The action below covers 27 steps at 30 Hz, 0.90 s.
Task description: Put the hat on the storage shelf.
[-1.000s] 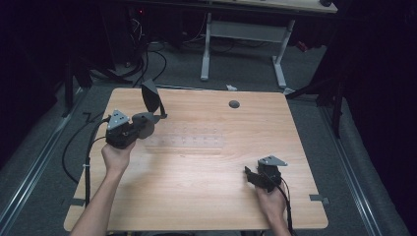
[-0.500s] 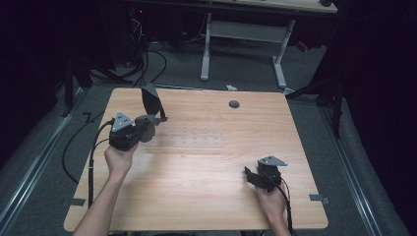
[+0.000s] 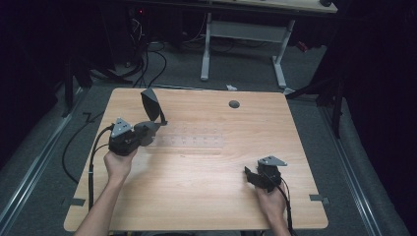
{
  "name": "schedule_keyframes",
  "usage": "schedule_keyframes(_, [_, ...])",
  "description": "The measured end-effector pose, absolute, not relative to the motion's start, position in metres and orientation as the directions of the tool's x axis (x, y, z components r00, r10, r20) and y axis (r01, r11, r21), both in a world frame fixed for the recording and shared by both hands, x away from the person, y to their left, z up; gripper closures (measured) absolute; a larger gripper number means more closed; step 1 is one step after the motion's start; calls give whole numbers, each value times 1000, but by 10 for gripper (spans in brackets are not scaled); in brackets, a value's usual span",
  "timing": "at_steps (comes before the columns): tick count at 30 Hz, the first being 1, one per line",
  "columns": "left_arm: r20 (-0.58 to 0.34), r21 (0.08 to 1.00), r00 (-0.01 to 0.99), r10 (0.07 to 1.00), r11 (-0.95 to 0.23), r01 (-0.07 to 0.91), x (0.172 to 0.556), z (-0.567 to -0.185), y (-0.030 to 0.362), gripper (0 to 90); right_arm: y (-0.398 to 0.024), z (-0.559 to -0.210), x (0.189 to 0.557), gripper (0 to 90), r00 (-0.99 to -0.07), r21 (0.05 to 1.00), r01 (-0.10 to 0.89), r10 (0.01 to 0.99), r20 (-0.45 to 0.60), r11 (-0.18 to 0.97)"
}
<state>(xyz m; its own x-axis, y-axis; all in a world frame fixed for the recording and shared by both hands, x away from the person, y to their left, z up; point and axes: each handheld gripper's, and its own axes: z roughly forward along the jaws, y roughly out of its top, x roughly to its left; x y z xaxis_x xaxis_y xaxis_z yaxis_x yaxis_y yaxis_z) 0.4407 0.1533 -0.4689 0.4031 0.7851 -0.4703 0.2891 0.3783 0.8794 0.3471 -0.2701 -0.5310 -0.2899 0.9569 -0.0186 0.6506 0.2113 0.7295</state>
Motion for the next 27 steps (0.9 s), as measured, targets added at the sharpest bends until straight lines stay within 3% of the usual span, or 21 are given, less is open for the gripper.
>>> schedule_keyframes(18, [-502, 858, 362, 786, 397, 326, 433, -475, 168, 795, -270, -531, 347, 397, -289, 729, 652, 957, -17, 210])
schedule_keyframes(27, [-522, 842, 330, 787, 412, 348, 421, -477, 178, 522, -270, -531, 347, 397, -290, 729, 651, 957, -17, 211])
